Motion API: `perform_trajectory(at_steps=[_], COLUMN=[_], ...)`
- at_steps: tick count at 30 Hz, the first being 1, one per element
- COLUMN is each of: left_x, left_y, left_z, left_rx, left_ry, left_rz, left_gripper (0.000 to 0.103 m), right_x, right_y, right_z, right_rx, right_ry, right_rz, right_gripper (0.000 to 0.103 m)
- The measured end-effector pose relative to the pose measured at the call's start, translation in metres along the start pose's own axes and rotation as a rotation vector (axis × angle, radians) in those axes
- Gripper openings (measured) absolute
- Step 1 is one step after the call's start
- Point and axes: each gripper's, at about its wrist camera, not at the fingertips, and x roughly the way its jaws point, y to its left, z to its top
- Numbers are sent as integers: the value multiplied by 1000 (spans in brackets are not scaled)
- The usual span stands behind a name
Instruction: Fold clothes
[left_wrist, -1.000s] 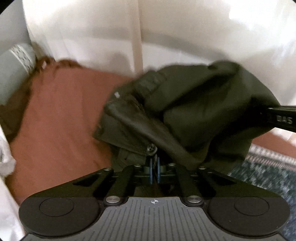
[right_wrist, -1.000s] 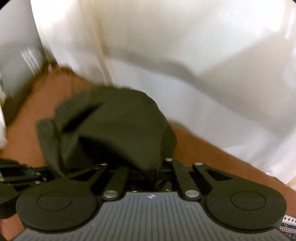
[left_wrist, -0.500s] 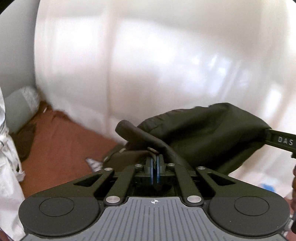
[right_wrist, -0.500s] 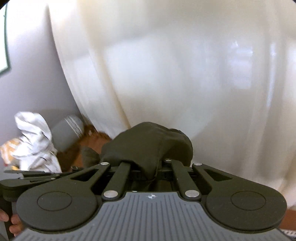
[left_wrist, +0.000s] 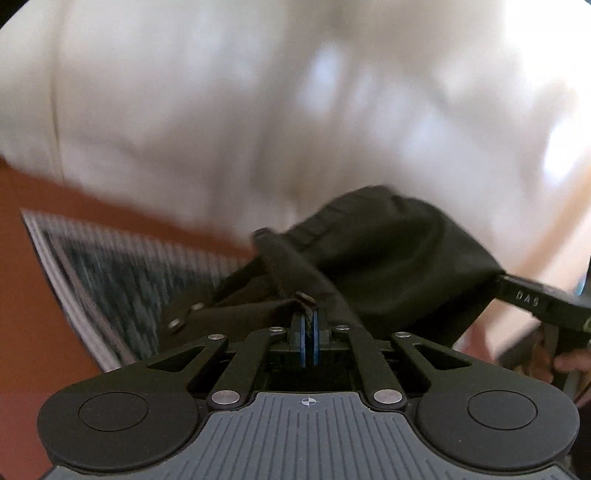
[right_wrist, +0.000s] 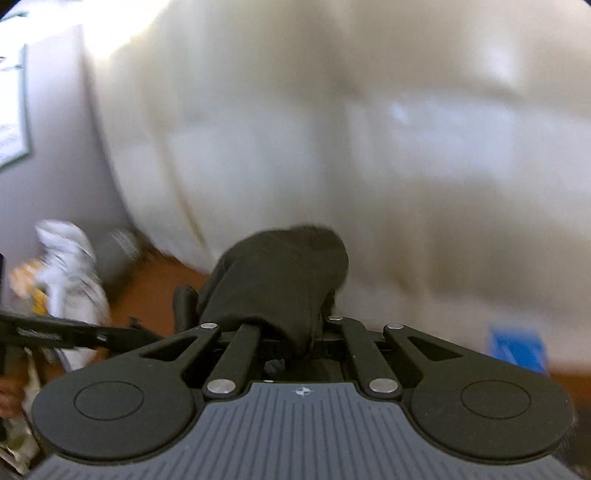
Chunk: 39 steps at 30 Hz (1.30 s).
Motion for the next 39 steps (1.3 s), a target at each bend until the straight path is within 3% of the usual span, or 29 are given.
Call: perform_trajectory(at_steps=[2,5,10,13,14,18,24,26,28,30,32,35,39], left_x=[38,75,98,99,96,68,28,27,29,38,58,101,143], left_y=[-2,-1,-19,-18,-17,-14,-6,-3,-4,-6,-4,10,28], left_z=[-35,-77,-104,-100,-98,-79,-24,-7,5,11,15,17,10], left_rx=[-37,-67,12,39,37,62,172,189,222,295,374,434,445], left_ry=[137,272,391,419,423,400,215,173,145,113,83,133,222], left_rz=[3,31,63,77,77,56,58,46,30,54,84,114,112], left_gripper=[0,0,0,9,24,27,40,42,51,64,69,76,77], right_x=[-2,5,12,13,13,-6,-62,-70,-66,-52,-29,13,59], right_y=[-33,-73,-125,-132,-133,-123,-96,-80,-63,-48,-36,-17,2], right_z=[-55,-137,-237,-267,-270,-261,-222,-200,-178,-159,-147,-138,-139], right_rx=[86,227,340,396,408,408,394,377,337,302,301,305,278], right_ry=[95,238,448,482,481,453,287,217,172,143,139,175,257], right_rz=[-100,-263,-399,-408,-414,-468,-549,-512,-469,-412,-341,-230,-189], right_gripper=[5,5,6,14,16,50,50,50,51,54,55,55,55])
